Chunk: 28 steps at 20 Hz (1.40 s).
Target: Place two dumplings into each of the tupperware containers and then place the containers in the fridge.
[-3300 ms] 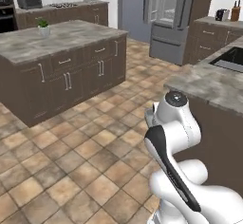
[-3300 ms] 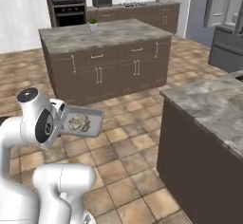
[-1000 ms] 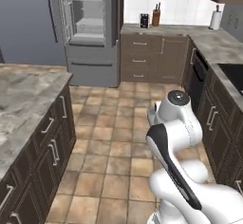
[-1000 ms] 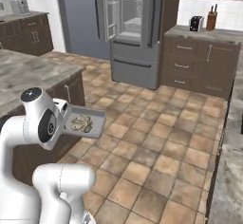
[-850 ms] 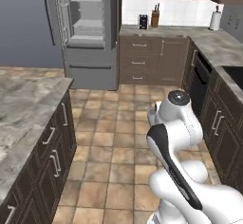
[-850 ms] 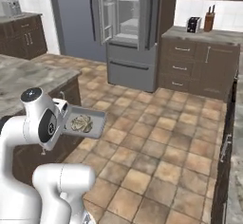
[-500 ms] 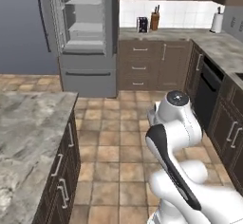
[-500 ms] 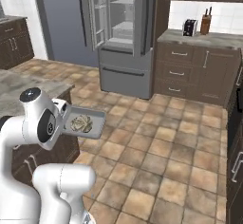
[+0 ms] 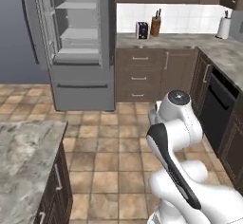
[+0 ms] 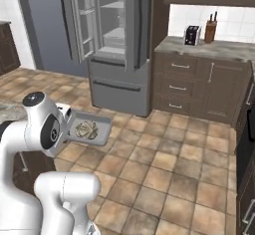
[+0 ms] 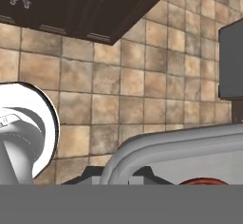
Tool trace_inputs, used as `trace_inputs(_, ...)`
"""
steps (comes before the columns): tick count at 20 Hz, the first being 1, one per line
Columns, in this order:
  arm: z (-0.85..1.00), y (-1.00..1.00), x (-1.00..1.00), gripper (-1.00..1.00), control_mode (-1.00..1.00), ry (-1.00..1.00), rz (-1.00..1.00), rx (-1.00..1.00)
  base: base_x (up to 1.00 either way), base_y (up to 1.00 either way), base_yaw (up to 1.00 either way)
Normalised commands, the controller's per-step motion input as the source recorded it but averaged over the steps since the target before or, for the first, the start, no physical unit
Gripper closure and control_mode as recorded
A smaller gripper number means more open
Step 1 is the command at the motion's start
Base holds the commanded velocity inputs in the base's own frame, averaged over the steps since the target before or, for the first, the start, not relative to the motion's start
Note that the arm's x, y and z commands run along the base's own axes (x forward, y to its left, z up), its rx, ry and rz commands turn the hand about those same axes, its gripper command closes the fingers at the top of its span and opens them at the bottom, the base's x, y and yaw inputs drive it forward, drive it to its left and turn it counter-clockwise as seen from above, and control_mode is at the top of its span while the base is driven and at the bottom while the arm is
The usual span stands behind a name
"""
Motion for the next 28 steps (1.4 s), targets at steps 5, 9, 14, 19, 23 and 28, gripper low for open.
trace_inputs(5, 0.00, 0.00, 0.00, 1.00, 1.00, 0.00, 0.00, 0.00, 1.00, 0.04, 0.00)
trace_inputs(9, 0.00, 0.00, 0.00, 1.00, 1.00, 0.00, 0.00, 0.00, 1.00, 0.26, 0.04)
trace_inputs(14, 0.00, 0.00, 0.00, 1.00, 1.00, 0.00, 0.00, 0.00, 1.00, 0.44, 0.14)
trace_inputs(19, 0.00, 0.00, 0.00, 1.00, 1.00, 0.00, 0.00, 0.00, 1.00, 0.35, 0.22)
trace_inputs(23, 0.00, 0.00, 0.00, 1.00, 1.00, 0.00, 0.00, 0.00, 0.98, 0.17, 0.25)
trace_inputs(28, 0.00, 0.00, 0.00, 1.00, 1.00, 0.00, 0.00, 0.00, 0.96, 0.09, 0.25)
